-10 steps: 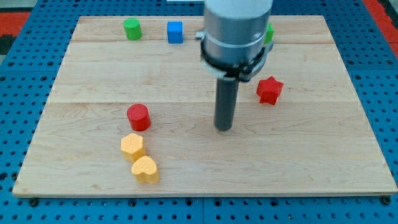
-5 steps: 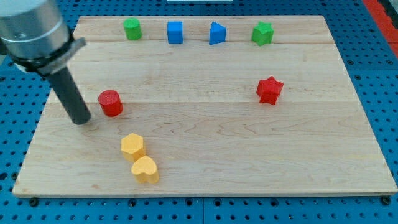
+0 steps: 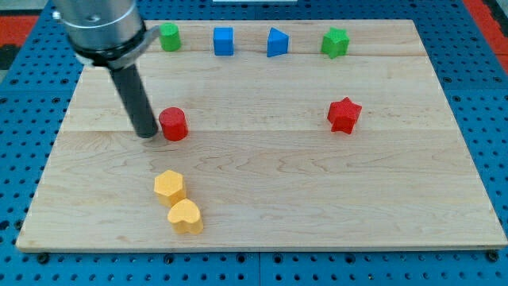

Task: Push the red circle to the left of the red star

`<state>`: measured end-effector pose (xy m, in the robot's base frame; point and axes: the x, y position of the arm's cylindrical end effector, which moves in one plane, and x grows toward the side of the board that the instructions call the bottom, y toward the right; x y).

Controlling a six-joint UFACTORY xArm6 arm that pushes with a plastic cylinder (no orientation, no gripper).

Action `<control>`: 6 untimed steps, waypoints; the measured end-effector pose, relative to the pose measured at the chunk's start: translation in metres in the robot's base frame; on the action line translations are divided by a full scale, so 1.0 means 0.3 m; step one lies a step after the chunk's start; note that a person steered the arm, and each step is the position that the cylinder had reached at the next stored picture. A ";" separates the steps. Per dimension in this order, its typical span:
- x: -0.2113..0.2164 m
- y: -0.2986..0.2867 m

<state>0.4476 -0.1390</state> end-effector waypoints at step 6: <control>-0.084 0.390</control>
